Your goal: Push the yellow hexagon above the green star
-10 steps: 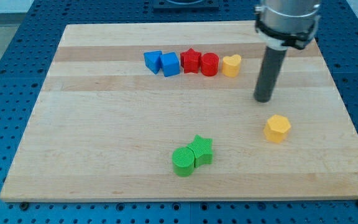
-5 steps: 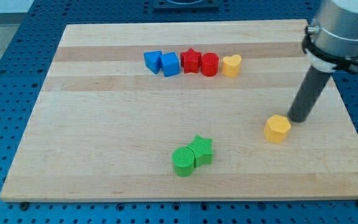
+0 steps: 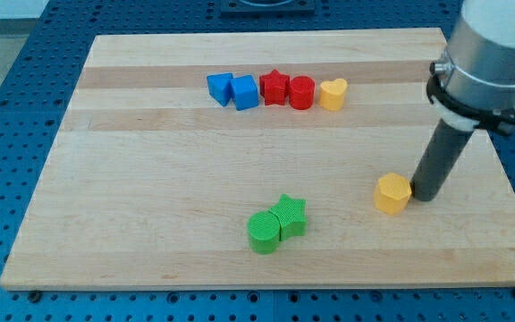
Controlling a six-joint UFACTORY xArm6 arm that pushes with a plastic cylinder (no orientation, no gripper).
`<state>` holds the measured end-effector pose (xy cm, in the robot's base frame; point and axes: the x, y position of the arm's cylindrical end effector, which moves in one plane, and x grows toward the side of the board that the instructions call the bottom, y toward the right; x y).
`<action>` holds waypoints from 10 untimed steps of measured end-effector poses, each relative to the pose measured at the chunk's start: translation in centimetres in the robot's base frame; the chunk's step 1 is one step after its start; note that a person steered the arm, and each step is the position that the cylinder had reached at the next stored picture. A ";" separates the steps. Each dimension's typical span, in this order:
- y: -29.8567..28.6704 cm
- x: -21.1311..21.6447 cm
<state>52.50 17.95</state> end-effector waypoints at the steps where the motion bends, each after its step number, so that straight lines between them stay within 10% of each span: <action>1: -0.9 2.5; 8: -9.0 -8.6; 10: -5.7 -5.9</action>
<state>46.64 12.24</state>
